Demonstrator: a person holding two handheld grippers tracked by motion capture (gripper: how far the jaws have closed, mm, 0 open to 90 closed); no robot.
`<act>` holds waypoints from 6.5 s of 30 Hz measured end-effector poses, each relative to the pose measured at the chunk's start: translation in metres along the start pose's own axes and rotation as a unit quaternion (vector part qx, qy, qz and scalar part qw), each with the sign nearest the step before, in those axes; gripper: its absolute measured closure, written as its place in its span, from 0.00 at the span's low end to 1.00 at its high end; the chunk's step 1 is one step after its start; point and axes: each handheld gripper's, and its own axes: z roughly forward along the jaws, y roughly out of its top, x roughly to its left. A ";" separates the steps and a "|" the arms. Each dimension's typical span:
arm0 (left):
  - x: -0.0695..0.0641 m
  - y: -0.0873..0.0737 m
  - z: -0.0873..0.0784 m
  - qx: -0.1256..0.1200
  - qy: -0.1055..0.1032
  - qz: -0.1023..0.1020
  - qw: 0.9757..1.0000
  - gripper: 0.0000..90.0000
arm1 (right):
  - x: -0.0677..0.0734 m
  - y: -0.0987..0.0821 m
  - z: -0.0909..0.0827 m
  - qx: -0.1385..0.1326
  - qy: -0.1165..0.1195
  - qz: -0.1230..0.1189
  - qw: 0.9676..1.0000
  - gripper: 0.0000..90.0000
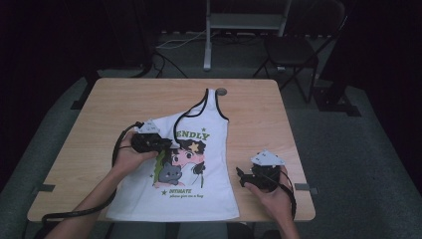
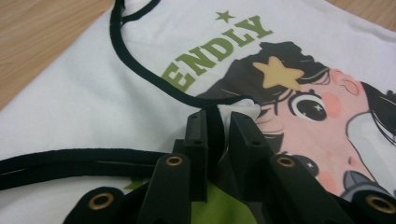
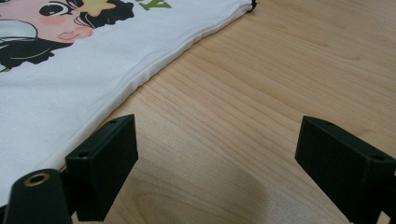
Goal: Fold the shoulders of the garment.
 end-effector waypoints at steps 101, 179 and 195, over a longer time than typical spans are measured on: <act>0.006 0.014 -0.020 0.000 0.059 0.006 0.998 0.34 | 0.001 0.000 0.001 0.004 0.002 -0.002 1.000 0.14; 0.049 -0.052 -0.137 -0.121 0.126 -0.089 0.981 0.34 | 0.001 0.001 0.001 0.007 -0.001 0.001 1.000 0.14; 0.038 -0.099 -0.148 -0.124 0.133 -0.101 0.978 0.34 | 0.001 0.001 0.001 0.007 -0.001 -0.001 1.000 0.14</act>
